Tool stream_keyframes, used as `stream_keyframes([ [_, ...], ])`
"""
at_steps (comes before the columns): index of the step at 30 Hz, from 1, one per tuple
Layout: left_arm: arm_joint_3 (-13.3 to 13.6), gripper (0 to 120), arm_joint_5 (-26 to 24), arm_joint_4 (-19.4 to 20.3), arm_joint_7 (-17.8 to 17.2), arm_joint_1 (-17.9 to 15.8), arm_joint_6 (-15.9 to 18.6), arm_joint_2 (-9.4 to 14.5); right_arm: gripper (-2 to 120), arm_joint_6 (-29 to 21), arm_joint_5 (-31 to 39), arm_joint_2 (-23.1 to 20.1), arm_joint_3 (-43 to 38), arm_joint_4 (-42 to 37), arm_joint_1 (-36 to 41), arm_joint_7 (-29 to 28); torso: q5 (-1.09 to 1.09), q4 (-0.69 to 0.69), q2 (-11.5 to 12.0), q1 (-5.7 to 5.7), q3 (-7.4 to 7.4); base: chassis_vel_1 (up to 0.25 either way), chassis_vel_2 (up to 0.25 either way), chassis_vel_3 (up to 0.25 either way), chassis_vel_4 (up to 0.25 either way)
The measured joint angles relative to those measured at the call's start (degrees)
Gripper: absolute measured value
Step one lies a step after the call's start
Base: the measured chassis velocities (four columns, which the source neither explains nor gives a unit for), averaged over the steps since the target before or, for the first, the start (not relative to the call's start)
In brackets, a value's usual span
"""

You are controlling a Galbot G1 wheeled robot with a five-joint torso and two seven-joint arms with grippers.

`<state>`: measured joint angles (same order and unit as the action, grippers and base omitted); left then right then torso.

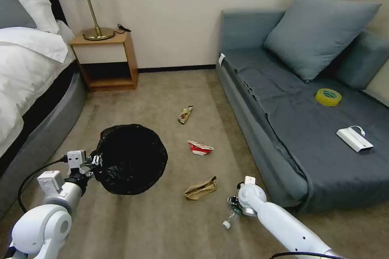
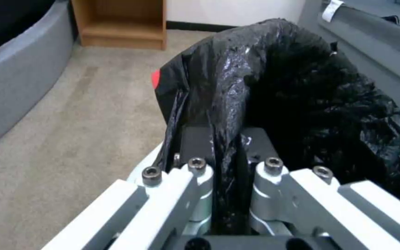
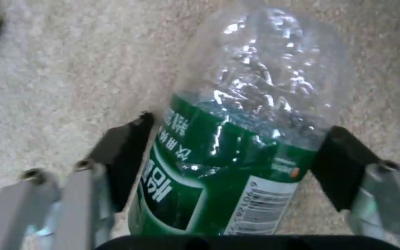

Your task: Pick up the trash bin, then pick up the garbage on the floor and place it into the trash bin.

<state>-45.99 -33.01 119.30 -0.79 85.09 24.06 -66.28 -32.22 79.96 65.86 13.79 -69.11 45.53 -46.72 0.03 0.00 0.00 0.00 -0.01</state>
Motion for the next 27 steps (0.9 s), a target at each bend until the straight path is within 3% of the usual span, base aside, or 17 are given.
stream_keyframes([
  [1, 0.0, 5, 0.0, 0.0, 0.0, 0.0, 0.0, 0.0, 73, 0.0, 0.0, 0.0, 0.0, 0.0, 0.0, 0.0, 0.0, 0.0, 0.0, 0.0, 0.0, 0.0, 0.0, 0.0, 0.0],
  [5, -0.02, 5, -0.06, -0.39, 0.11, -0.3, -0.09, 0.17, 54, 0.44, -1.07, 0.19, -0.08, 0.21, 0.16, 1.14, 0.01, 0.01, -0.03, -0.01, -0.01, 0.0, 0.0, 0.0, 0.0],
  [20, -0.34, 5, -0.69, 0.14, 0.06, 0.24, 0.21, 0.1, 21, 1.55, -1.6, -1.97, -0.19, -3.3, 1.8, 1.63, -0.06, -0.01, 0.01, 0.0, 0.01, 0.0, 0.0, 0.0, 0.0],
  [27, -0.47, 5, -0.95, -0.07, 0.01, 0.89, 0.28, -0.2, 20, 2.34, -2.87, -3.71, -0.99, -5.61, 2.34, 1.98, -0.04, 0.0, 0.01, 0.0, 0.01, 0.0, 0.0, 0.0, 0.0],
])
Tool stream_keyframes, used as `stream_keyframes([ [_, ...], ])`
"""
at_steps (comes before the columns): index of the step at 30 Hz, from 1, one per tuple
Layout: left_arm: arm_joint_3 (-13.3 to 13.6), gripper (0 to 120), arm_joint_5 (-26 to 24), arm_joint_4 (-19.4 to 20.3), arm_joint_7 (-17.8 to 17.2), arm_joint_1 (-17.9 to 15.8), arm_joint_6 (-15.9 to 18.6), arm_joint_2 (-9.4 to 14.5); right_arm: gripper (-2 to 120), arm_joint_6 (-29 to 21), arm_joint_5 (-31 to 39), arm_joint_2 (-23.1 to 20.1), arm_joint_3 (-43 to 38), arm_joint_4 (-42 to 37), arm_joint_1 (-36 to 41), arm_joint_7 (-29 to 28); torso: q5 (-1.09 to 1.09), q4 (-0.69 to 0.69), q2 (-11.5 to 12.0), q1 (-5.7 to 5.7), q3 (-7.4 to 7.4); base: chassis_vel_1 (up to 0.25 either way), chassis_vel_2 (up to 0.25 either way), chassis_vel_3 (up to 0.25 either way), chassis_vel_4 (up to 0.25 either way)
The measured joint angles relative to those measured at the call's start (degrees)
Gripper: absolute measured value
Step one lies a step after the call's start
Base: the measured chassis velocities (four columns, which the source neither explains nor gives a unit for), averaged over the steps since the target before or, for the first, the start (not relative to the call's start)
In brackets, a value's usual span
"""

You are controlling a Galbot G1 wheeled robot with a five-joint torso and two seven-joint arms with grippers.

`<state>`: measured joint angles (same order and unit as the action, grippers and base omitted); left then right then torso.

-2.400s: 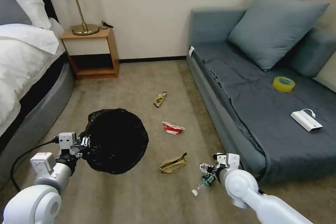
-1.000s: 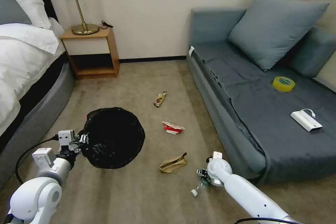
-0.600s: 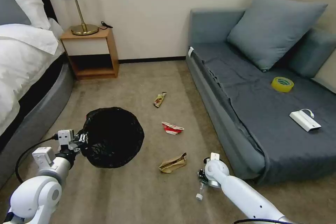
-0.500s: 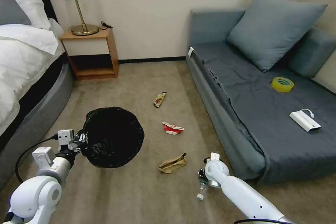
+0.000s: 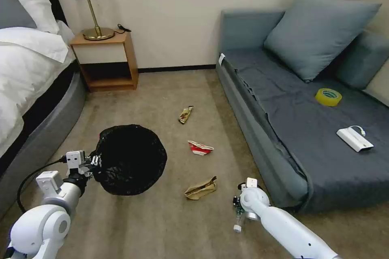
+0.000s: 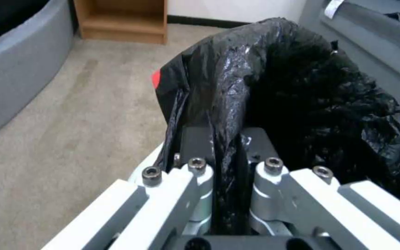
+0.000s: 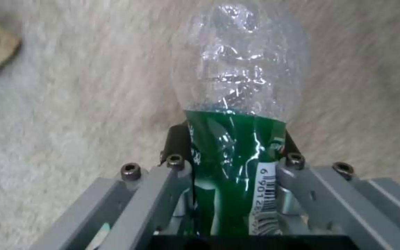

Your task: Pick up the trash bin, then pick up the garbage on the floor and place it into the trash bin.

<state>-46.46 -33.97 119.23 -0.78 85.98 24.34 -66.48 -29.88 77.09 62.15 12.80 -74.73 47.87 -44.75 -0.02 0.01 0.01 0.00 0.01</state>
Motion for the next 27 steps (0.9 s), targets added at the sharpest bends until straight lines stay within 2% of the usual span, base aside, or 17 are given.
stream_keyframes([
  [4, 0.15, 5, -0.29, -0.24, -0.12, 0.45, 0.19, -0.13, 20, 0.95, -1.32, -1.25, -1.2, -2.65, 0.16, 0.6, 0.01, -0.01, 0.0, 0.0, 0.0, 0.0, 0.0, 0.0, 0.0],
  [10, 0.65, 5, -2.36, -0.22, -0.3, 1.03, 1.5, 0.3, 20, 4.88, -6.83, -3.21, -3.09, -7.92, 0.43, 3.35, 0.01, 0.0, 0.0, 0.0, 0.0, 0.0, 0.0, 0.0, 0.0],
  [14, 1.28, 5, -3.56, -0.21, -0.6, 1.01, 2.34, 0.83, 20, 9.53, -12.11, -4.43, -3.95, -12.07, 0.35, 6.28, 0.01, 0.0, 0.0, 0.0, 0.0, 0.0, 0.0, 0.0, 0.0],
  [16, 2.44, 5, -4.34, -0.53, -0.69, 0.67, 2.91, 0.97, 20, 14.53, -17.16, -5.61, -4.29, -16.94, -0.08, 9.24, 0.02, 0.0, 0.0, 0.0, 0.0, 0.0, 0.0, 0.0, 0.0],
  [17, 2.44, 5, -4.34, -0.53, -0.69, 0.67, 2.91, 0.97, 20, 14.53, -17.16, -5.61, -4.29, -16.94, -0.08, 9.24, 0.02, 0.0, 0.0, 0.0, 0.0, 0.0, 0.0, 0.0, 0.0],
  [20, 4.18, 5, -4.48, -0.84, -0.65, 0.2, 3.47, 0.86, 20, 20.08, -20.41, -6.81, -4.59, -23.81, -1.06, 11.77, 0.02, 0.0, 0.0, 0.0, -0.01, 0.0, 0.0, 0.0, 0.0],
  [25, 5.58, 5, -4.5, -0.96, -0.52, -0.09, 3.95, 0.58, 20, 23.94, -22.46, -8.04, -3.83, -28.4, -2.81, 14.81, 0.03, 0.01, 0.0, 0.0, -0.01, 0.0, 0.0, 0.0, 0.0],
  [27, 6.12, 5, -4.54, -0.82, -0.29, -0.02, 4.14, 0.28, 20, 27.43, -23.02, -8.93, -1.18, -31.41, -5.96, 17.76, 0.02, 0.0, -0.01, 0.0, -0.01, 0.0, 0.0, 0.0, 0.0],
])
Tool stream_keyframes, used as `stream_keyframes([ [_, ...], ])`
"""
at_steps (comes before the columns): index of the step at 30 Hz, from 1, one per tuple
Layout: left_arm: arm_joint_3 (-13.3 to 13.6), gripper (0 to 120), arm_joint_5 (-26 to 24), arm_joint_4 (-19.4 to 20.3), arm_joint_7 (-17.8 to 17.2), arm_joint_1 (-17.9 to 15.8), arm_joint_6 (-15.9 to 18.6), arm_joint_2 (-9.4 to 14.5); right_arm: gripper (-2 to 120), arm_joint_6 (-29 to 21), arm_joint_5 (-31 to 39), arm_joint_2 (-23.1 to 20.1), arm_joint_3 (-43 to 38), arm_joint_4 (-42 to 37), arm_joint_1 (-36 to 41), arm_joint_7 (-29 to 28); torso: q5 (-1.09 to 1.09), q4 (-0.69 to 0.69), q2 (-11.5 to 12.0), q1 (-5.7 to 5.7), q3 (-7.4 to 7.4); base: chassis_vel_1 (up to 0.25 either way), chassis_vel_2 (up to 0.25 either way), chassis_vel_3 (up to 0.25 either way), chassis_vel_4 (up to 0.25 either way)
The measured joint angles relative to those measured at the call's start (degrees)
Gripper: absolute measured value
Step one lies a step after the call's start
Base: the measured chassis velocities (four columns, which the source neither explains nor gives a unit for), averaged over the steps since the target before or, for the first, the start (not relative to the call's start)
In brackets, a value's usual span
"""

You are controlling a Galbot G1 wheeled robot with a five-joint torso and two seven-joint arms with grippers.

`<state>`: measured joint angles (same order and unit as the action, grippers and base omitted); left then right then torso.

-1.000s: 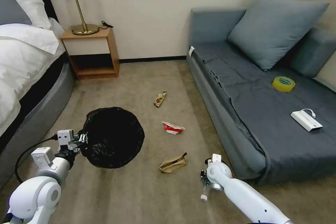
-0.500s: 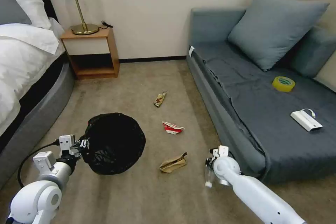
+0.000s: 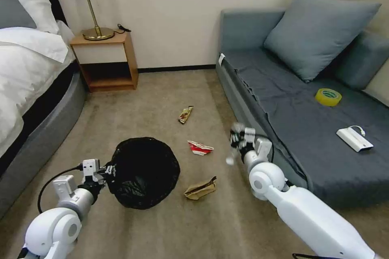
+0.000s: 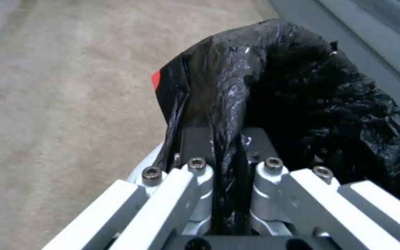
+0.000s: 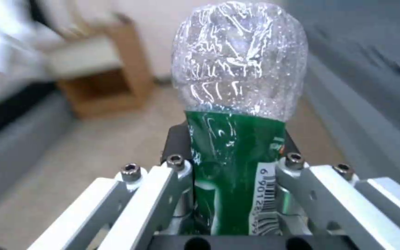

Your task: Pick up the trash bin, then pick up the garbage on the floor and place it into the trash bin.

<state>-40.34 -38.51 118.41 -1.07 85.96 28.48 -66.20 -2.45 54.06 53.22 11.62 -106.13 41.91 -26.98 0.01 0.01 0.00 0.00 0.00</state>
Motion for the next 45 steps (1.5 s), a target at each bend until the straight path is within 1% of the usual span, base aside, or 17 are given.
stream_keyframes([
  [2, 0.06, 5, -0.01, 0.07, 0.02, 0.05, 0.02, -0.04, 20, 0.79, 0.0, -0.09, 0.69, -0.43, -0.72, 0.58, 0.01, 0.0, 0.0, 0.0, 0.0, 0.0, 0.0, 0.0, 0.0],
  [5, 0.24, 5, -0.18, 0.64, 0.3, 0.54, 0.09, -0.34, 20, 4.97, 0.07, -0.07, 5.91, -2.57, -5.69, 4.75, 0.0, -0.02, 0.0, 0.0, 0.0, 0.0, 0.0, 0.0, 0.0],
  [7, 0.24, 5, -0.26, 0.76, 0.38, 0.64, 0.11, -0.37, 20, 5.63, 0.08, 0.01, 7.15, -2.81, -6.62, 5.69, 0.01, -0.01, 0.0, 0.0, 0.0, 0.0, 0.0, 0.0, 0.0],
  [8, 0.25, 5, -0.51, 1.12, 0.51, 0.83, 0.14, -0.49, 20, 7.41, -0.18, 0.51, 11.42, -3.22, -9.34, 8.96, 0.0, -0.02, 0.0, 0.0, 0.0, 0.0, 0.0, 0.0, 0.0],
  [10, 0.07, 5, -0.96, 1.68, 0.54, 1.05, 0.27, -0.7, 20, 8.76, -1.44, 1.39, 15.86, -2.83, -11.15, 11.77, 0.01, -0.02, -0.01, 0.0, 0.0, 0.0, 0.0, 0.0, 0.0],
  [14, -0.88, 5, -1.29, 2.58, 0.66, 1.69, 0.41, -1.11, 20, 10.06, -4.65, 3.33, 21.17, -0.8, -11.46, 13.49, 0.0, -0.01, 0.0, 0.0, 0.0, 0.0, 0.0, 0.0, 0.0],
  [19, -1.69, 5, -1.02, 3.5, 0.77, 2.75, 0.36, -1.57, 20, 10.25, -7.63, 4.78, 24.1, 0.98, -10.41, 15.3, -0.01, -0.01, 0.0, 0.0, 0.0, 0.0, 0.0, 0.0, 0.0],
  [30, -1.5, 5, 0.4, 6.05, 0.34, 4.66, 0.29, -4.14, 20, 10.02, -14.76, 8.58, 28.26, 5.56, -6.53, 14.05, 0.0, -0.01, 0.0, 0.0, 0.0, 0.0, 0.0, 0.0, 0.0],
  [33, -1.06, 5, 0.78, 7.35, -0.37, 5.47, 0.32, -5.47, 29, 10.31, -17.78, 9.31, 28.48, 7.61, -4.68, 14.3, 0.0, -0.01, 0.0, 0.0, 0.0, 0.0, 0.0, 0.0, 0.0],
  [34, -1.06, 5, 0.78, 7.35, -0.37, 5.47, 0.32, -5.47, 29, 10.31, -17.78, 9.31, 28.48, 7.61, -4.68, 14.3, 0.0, -0.01, 0.0, 0.0, 0.0, 0.0, 0.0, 0.0, 0.0],
  [36, -1.02, 5, 1.86, 8.37, -0.74, 6.31, 0.56, -6.96, 41, 10.47, -19.54, 8.82, 27.97, 8.3, -3.53, 15.47, 0.0, 0.0, 0.0, 0.0, 0.0, 0.0, 0.0, 0.0, 0.0],
  [38, -0.99, 5, 2.33, 8.61, -0.87, 6.55, 0.64, -7.41, 44, 10.56, -20.03, 8.57, 27.73, 8.5, -3.27, 15.91, -0.01, -0.01, 0.0, 0.0, 0.0, 0.0, 0.0, 0.0, 0.0],
  [40, -0.69, 5, 3.48, 8.94, -1.39, 6.9, 0.75, -8.46, 57, 10.68, -20.71, 7.99, 27.1, 8.7, -3.12, 17.3, 0.0, 0.0, 0.0, 0.0, 0.0, 0.0, 0.0, 0.0, 0.0],
  [41, -0.69, 5, 3.48, 8.94, -1.39, 6.9, 0.75, -8.46, 57, 10.68, -20.71, 7.99, 27.1, 8.7, -3.12, 17.3, 0.0, 0.0, 0.0, 0.0, 0.0, 0.0, 0.0, 0.0, 0.0],
  [43, -0.13, 5, 4.13, 9.28, -1.98, 6.96, 1.21, -9.33, 68, 10.85, -21.43, 7.73, 26.57, 8.64, -3.12, 18.36, -0.01, 0.0, 0.0, 0.0, 0.0, 0.0, 0.0, 0.0, 0.0],
  [44, -0.13, 5, 4.13, 9.28, -1.98, 6.96, 1.21, -9.33, 68, 10.85, -21.43, 7.73, 26.57, 8.64, -3.12, 18.36, -0.01, 0.0, 0.0, 0.0, 0.0, 0.0, 0.0, 0.0, 0.0],
  [45, 0.02, 5, 4.49, 9.29, -2.12, 7.01, 1.27, -9.58, 74, 10.84, -21.48, 7.73, 26.46, 8.46, -3.13, 18.56, -0.01, 0.0, -0.01, 0.0, 0.0, 0.0, 0.0, 0.0, 0.0],
])
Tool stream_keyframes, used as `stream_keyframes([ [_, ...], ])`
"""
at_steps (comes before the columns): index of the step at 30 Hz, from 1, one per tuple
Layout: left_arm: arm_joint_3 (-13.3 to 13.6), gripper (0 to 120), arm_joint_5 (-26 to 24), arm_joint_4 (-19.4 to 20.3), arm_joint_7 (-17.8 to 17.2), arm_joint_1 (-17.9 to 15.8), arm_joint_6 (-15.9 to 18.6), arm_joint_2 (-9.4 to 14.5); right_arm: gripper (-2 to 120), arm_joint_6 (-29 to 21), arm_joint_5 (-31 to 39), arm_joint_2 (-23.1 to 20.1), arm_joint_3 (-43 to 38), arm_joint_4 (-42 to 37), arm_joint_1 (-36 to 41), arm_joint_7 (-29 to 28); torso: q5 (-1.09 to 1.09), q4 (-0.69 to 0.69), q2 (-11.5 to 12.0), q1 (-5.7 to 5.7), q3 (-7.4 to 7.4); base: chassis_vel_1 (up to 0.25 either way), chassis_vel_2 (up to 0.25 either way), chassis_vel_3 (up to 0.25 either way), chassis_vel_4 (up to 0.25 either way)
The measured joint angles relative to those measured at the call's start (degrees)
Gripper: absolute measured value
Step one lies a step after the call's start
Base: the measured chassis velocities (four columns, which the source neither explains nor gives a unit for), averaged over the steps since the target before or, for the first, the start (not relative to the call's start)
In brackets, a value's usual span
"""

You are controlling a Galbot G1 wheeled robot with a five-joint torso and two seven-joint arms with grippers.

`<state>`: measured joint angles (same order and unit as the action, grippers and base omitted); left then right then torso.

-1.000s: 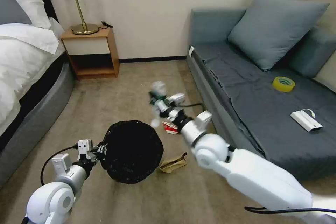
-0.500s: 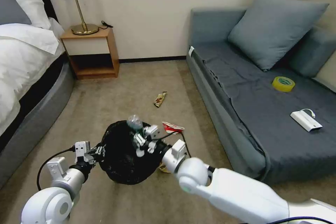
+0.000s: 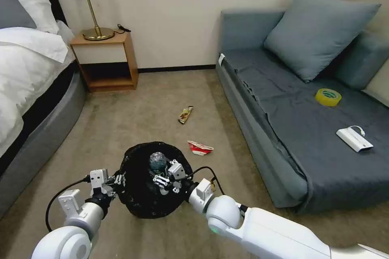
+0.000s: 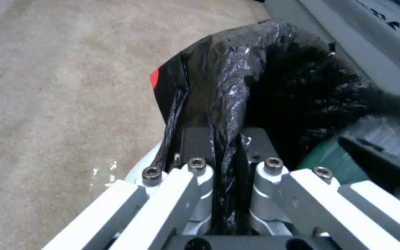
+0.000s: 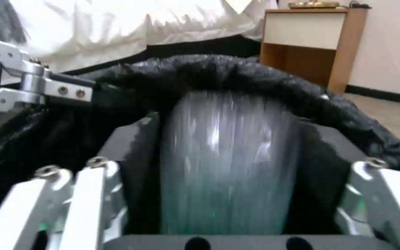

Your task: Pick up the trash bin, then pick up the garbage on the floor and place it into the trash bin.

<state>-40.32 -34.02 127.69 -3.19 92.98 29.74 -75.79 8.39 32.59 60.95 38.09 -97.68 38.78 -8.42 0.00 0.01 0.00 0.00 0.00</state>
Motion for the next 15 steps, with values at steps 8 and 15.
stream_keyframes([
  [8, -0.87, 5, 0.75, -1.64, 0.01, -0.18, -0.61, -0.04, 98, -0.05, 0.23, 1.9, -1.07, -0.36, -0.3, 0.1, 0.0, -0.01, 0.0, 0.0, 0.0, 0.0, 0.0, 0.0, 0.0],
  [15, -7.01, 5, -2.66, -4.88, 0.81, -1.89, -1.8, 2.53, 100, -2.06, 2.85, 2.75, -7.35, 1.45, -2.94, -2.78, 0.01, -0.02, 0.0, 0.0, 0.0, 0.0, 0.0, 0.0, 0.0],
])
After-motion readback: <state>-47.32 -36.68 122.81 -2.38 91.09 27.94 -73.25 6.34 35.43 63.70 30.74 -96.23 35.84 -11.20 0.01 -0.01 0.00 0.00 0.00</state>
